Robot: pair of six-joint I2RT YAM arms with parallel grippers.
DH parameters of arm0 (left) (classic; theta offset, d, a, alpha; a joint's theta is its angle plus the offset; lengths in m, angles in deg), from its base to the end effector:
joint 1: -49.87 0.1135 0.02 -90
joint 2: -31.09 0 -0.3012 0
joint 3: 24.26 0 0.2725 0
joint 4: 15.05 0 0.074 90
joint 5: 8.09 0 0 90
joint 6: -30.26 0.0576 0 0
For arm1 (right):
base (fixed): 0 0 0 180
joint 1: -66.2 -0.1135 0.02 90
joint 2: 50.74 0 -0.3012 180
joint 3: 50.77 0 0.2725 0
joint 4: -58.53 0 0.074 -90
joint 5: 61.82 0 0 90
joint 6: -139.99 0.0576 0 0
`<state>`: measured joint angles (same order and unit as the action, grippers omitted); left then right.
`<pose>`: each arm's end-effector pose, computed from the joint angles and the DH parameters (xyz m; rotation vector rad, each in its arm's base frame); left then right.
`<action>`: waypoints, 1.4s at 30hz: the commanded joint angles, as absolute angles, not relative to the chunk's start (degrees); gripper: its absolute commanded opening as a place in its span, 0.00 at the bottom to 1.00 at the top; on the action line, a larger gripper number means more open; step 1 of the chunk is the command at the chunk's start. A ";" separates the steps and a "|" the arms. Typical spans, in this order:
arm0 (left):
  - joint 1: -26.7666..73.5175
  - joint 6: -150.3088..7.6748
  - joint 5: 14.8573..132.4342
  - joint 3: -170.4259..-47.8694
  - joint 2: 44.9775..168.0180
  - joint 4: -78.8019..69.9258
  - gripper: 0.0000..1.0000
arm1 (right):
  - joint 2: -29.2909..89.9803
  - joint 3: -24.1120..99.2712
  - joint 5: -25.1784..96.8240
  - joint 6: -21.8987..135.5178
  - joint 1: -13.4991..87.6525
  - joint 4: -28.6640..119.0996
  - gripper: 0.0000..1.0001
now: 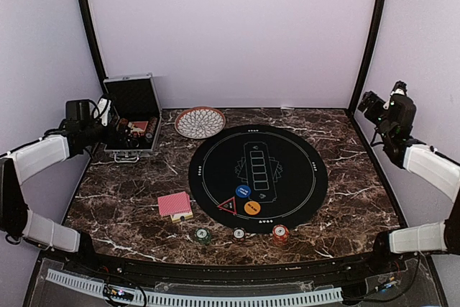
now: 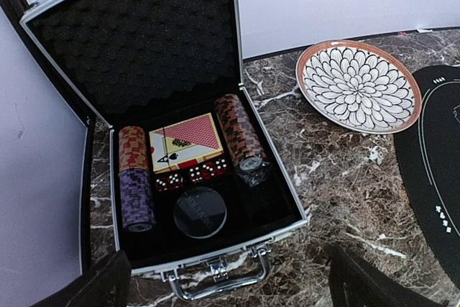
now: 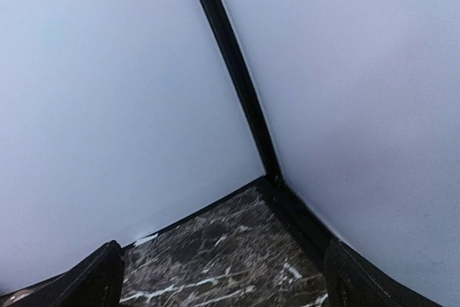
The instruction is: Distribute texas hold em gaming equipment
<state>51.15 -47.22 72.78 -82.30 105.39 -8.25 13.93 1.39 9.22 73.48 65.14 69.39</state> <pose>0.3206 -0.0020 0.2759 0.2957 1.9455 0.0003 0.2859 -0.0134 0.3230 0.5580 1.4979 0.0685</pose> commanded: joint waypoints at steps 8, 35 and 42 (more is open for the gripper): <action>52.25 -42.48 70.68 -90.70 96.05 20.33 0.99 | 23.98 16.13 31.47 76.02 56.59 41.99 0.99; 52.24 -36.00 67.10 -94.84 100.98 28.79 0.99 | 51.51 34.44 21.90 63.88 6.13 19.01 0.73; 52.16 -36.99 66.41 -96.84 101.60 29.40 0.99 | 55.67 37.38 21.03 63.10 2.78 19.63 0.70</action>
<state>51.96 -36.84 68.00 -94.43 101.79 28.21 54.23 34.57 21.72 64.08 4.56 19.20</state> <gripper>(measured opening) 0.988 0.711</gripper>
